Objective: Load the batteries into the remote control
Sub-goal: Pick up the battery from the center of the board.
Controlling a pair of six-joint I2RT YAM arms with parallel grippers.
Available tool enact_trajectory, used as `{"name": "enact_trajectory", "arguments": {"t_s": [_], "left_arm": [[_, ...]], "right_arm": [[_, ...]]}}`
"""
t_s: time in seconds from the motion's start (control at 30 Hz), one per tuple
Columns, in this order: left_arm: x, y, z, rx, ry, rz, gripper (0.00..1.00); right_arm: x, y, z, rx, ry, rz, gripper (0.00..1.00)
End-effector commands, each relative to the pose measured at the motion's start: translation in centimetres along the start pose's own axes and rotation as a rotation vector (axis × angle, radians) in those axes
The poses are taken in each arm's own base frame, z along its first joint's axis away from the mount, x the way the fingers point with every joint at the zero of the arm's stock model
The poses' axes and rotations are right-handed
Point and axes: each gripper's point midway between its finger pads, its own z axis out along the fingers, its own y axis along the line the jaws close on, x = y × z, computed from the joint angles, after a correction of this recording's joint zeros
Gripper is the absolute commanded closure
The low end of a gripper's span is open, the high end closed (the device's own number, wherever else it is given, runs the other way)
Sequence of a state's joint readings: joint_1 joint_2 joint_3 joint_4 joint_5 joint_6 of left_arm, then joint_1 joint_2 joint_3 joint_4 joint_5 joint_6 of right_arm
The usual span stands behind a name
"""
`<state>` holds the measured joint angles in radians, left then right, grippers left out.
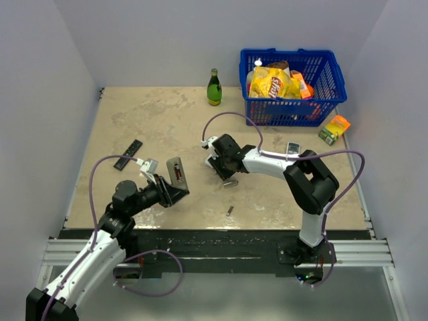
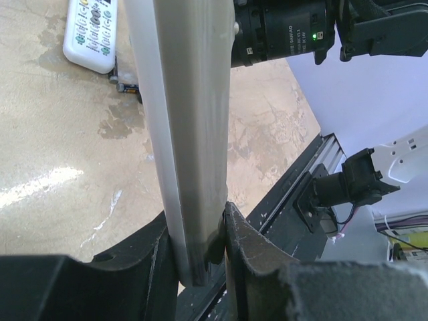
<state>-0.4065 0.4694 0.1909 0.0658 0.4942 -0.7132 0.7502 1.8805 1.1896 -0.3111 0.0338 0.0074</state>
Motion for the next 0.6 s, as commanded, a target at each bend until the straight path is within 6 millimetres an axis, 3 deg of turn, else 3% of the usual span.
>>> {"name": "enact_trajectory", "arguments": {"t_s": [0.0, 0.23, 0.33, 0.53, 0.57], "left_arm": [[-1.2, -1.3, 0.2, 0.059, -0.04, 0.044, 1.0], [-1.1, -1.3, 0.3, 0.065, -0.038, 0.038, 1.0], [-1.0, -1.2, 0.3, 0.068, -0.041, 0.032, 1.0], [-0.5, -0.5, 0.4, 0.062, -0.057, 0.012, 1.0], [-0.4, -0.4, 0.5, 0.066, -0.064, 0.013, 1.0]], "right_arm": [[0.0, 0.1, -0.3, -0.026, 0.022, -0.038, 0.7], [0.7, 0.8, -1.2, -0.069, 0.029, -0.045, 0.94], [0.4, 0.9, -2.0, -0.077, 0.008, -0.045, 1.0], [-0.9, 1.5, -4.4, -0.11, -0.063, -0.033, 1.0], [-1.6, 1.7, -5.5, -0.121, -0.096, -0.022, 1.0]]}}
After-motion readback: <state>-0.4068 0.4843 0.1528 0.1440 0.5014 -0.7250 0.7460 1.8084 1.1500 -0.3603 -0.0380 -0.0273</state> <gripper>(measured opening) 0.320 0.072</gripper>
